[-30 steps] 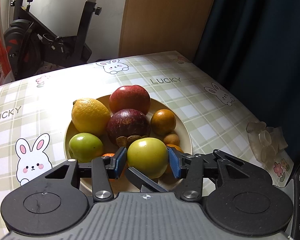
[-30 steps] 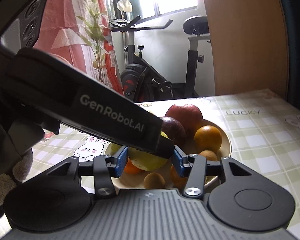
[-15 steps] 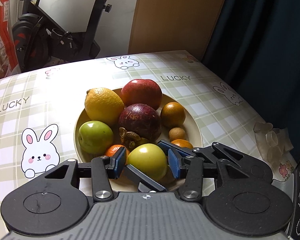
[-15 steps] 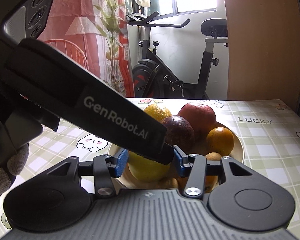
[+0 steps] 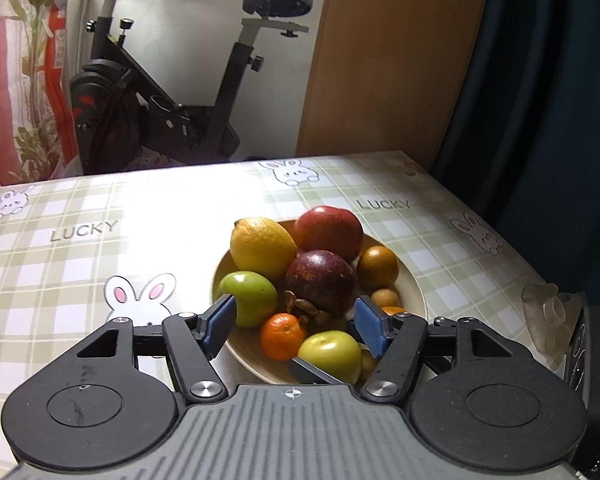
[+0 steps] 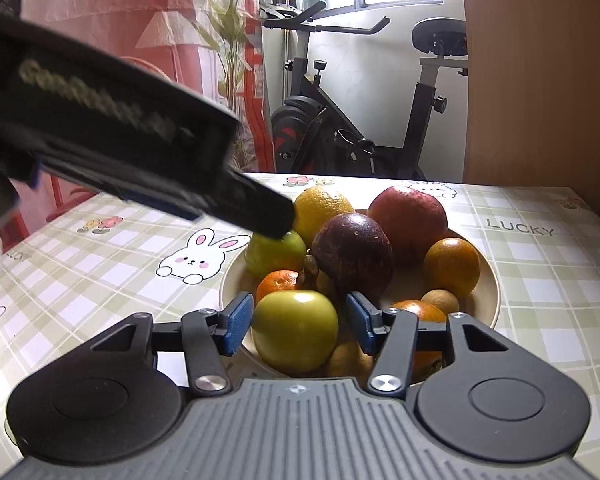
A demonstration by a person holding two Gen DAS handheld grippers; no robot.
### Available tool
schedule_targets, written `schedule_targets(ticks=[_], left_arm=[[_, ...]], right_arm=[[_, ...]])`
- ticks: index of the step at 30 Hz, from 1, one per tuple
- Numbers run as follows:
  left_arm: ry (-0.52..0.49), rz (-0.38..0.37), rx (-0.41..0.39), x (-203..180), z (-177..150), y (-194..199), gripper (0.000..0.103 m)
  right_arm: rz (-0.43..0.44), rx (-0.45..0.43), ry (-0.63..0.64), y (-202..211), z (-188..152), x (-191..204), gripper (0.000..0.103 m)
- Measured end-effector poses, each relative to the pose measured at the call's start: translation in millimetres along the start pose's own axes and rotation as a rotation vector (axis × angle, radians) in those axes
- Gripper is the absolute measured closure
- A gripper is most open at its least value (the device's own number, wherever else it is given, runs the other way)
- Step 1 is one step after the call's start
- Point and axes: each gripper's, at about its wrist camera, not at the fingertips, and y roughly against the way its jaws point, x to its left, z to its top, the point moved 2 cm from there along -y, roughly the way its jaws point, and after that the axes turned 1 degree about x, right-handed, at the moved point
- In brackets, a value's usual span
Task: Organize fruits
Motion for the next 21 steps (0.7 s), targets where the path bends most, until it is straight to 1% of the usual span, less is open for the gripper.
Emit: schedule_targets(ticks=[1,4,6,7,9,11,13,16,21], left_arm=[[0.004,0.009,-0.011,2,1,5,0.034],[0.022,0.025,-0.047,9,3,23,0.024],[0.029,0.042,-0.074,12,4,37,0.022],[0.032,0.049,-0.086,14,4,43,0.019],[0.039,0.064,-0.108,16,5,55,0.016],[0.044,0.101,-0.125,19,6,67,0.015],[0.049,0.144,-0.143,23,8,79,0.014],[0.088,0.183,-0.174,32,11,97,0.012],[0.116,0.198,-0.214,37,15,126,0.009]], right_arm=[[-0.005,0.003,-0.009,1,0,-1,0.041],[0.0,0.019,-0.057,6,2,-6,0.038],[0.001,0.028,-0.072,12,7,-7,0.03],[0.0,0.024,-0.081,17,10,-8,0.023],[-0.005,0.018,-0.099,27,18,-8,0.014],[0.0,0.04,-0.122,37,29,-8,0.007],[-0.012,0.06,-0.133,48,39,-5,0.004],[-0.051,0.055,-0.129,66,53,0,0.001],[-0.093,0.047,-0.115,93,73,11,0.0]])
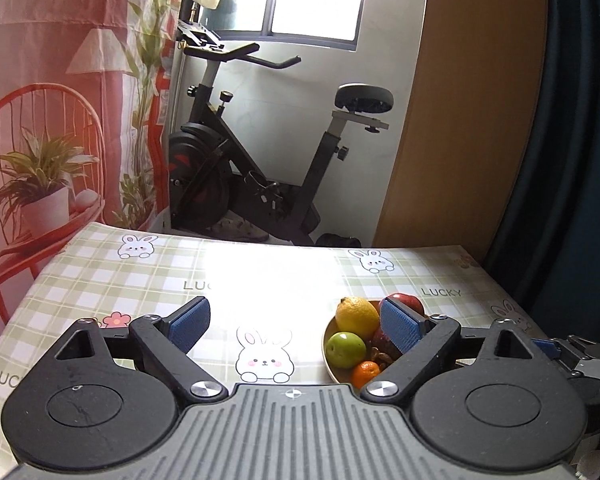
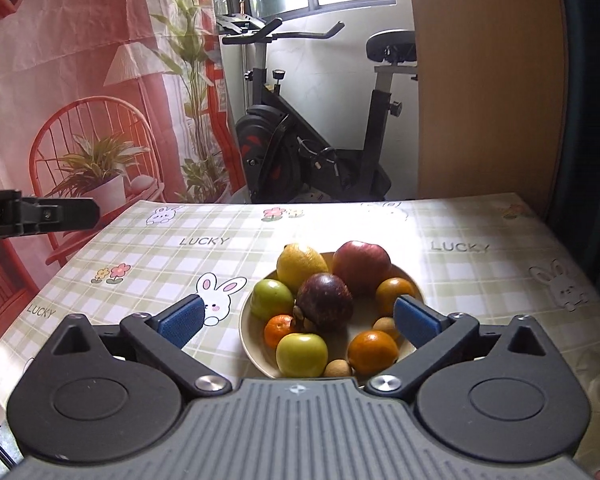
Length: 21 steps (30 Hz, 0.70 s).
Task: Organize fruits
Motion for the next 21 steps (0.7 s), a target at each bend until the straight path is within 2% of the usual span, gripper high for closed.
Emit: schedule_targets(ticks=[4,10,17,21], left_arm=[[-0.009,0.019,-0.034,0,7,20,0.007],[0.032,0.013,-0.044,7,13,34,0.006],[-0.012,0.077,-0.057,4,14,49,0.006],[-0.022,0.064,-0.05,2,16,52,0.005]], right_arm=[[-0.01,-0.008,-0.002,19,11,6,0.0],[-0.032,-0.026,0.025,37,23,18,0.0],[-0.029,-0.037,0.035,47,32,24,0.0],[-0.027,-0.041,0.041,49,34,24,0.0]])
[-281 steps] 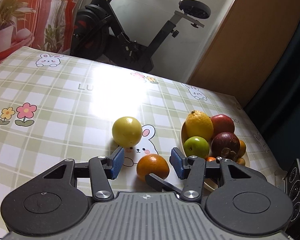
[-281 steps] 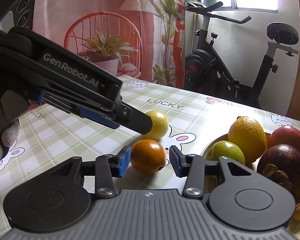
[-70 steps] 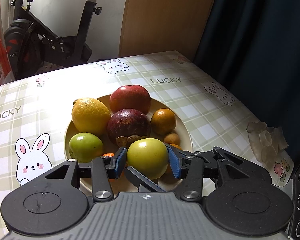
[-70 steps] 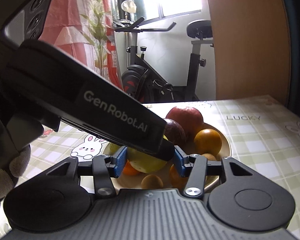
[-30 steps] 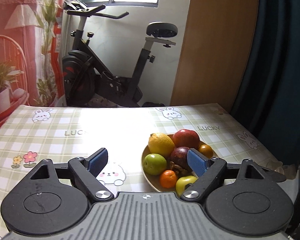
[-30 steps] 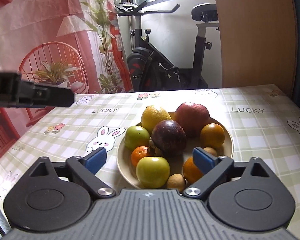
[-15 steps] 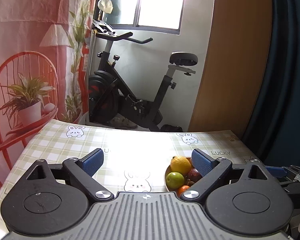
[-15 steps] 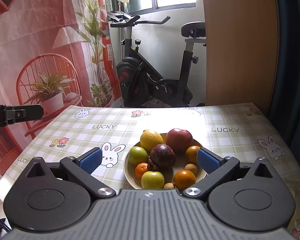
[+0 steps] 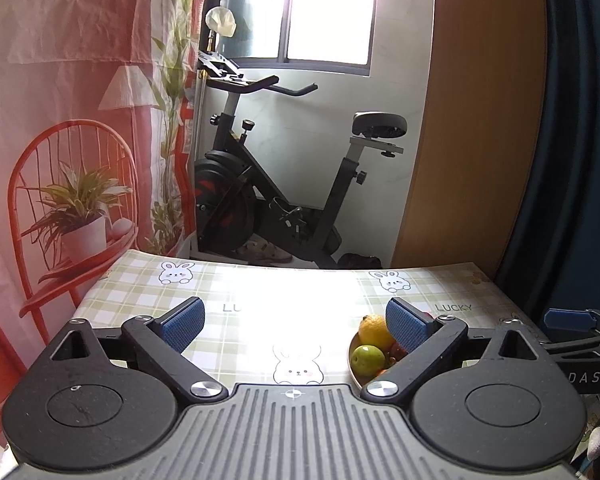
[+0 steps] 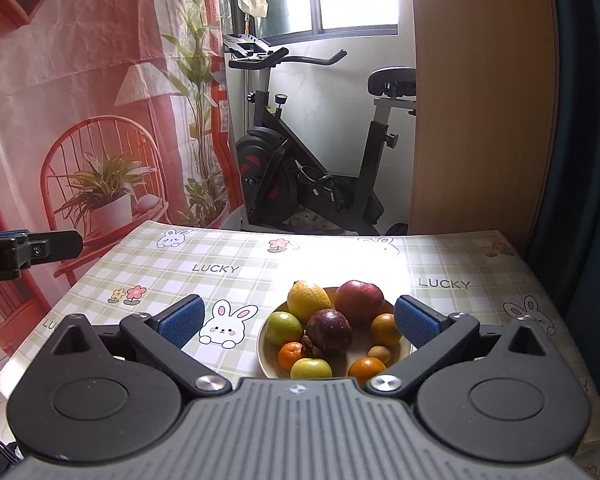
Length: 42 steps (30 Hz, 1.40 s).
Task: Organize fruits
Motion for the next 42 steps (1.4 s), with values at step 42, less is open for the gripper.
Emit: schedule_targets(ticks=[42], left_arm=[[-0.046,0.034,-0.028,-6,1,14,0.004]], right_arm=[[-0.001,-0.026,0.006,11,7,-4,0.0]])
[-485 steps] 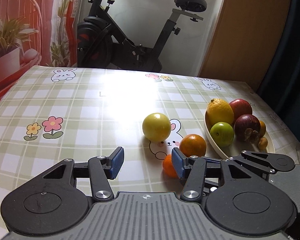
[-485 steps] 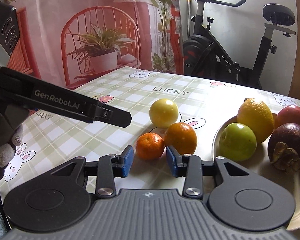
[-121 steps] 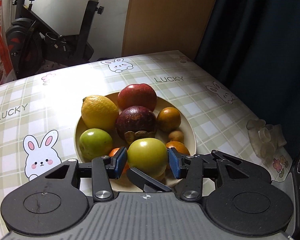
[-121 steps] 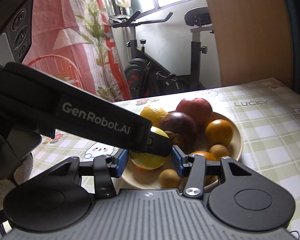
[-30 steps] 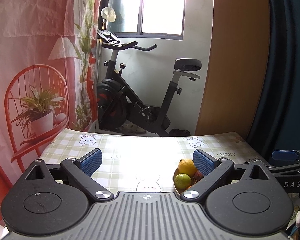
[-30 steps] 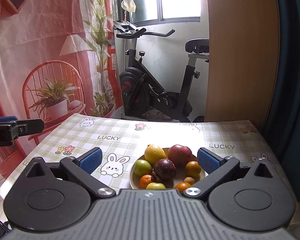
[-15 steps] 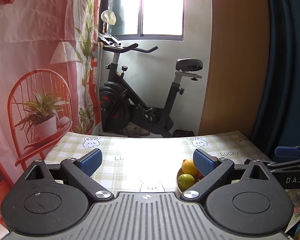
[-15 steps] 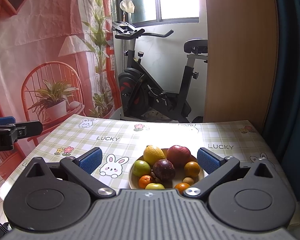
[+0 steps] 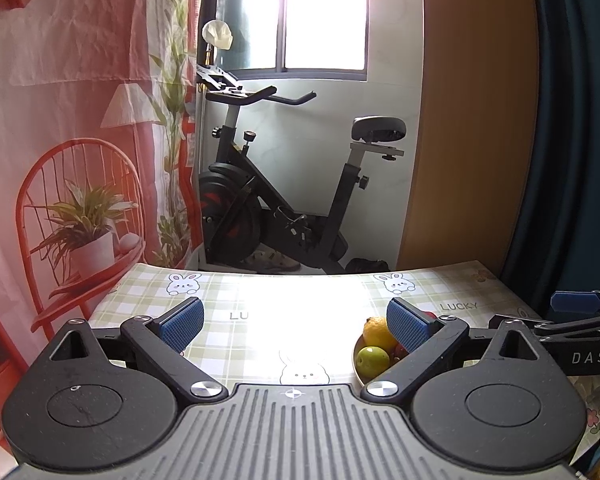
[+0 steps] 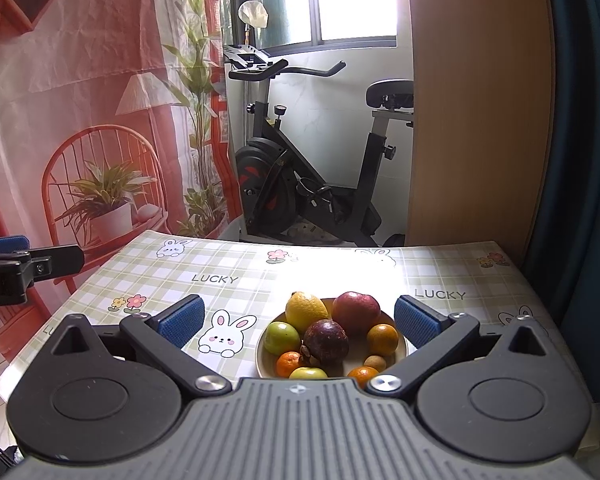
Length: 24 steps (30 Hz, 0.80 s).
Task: Organize fruits
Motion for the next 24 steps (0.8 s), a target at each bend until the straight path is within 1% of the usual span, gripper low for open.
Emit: schedule_targets(ticks=[13,24], left_arm=[[0.001,-0.001,0.001,0.8,-0.1,0.2,0.004],[0.009,0.013,-0.002,0.5,-1.7,2.5,0.004]], right_arm=[[0.001,-0.001,0.0,-0.5,-0.8,-0.1,0.0],[0.002,0.0,0.0,-0.5,-0.9,-0.5,0.0]])
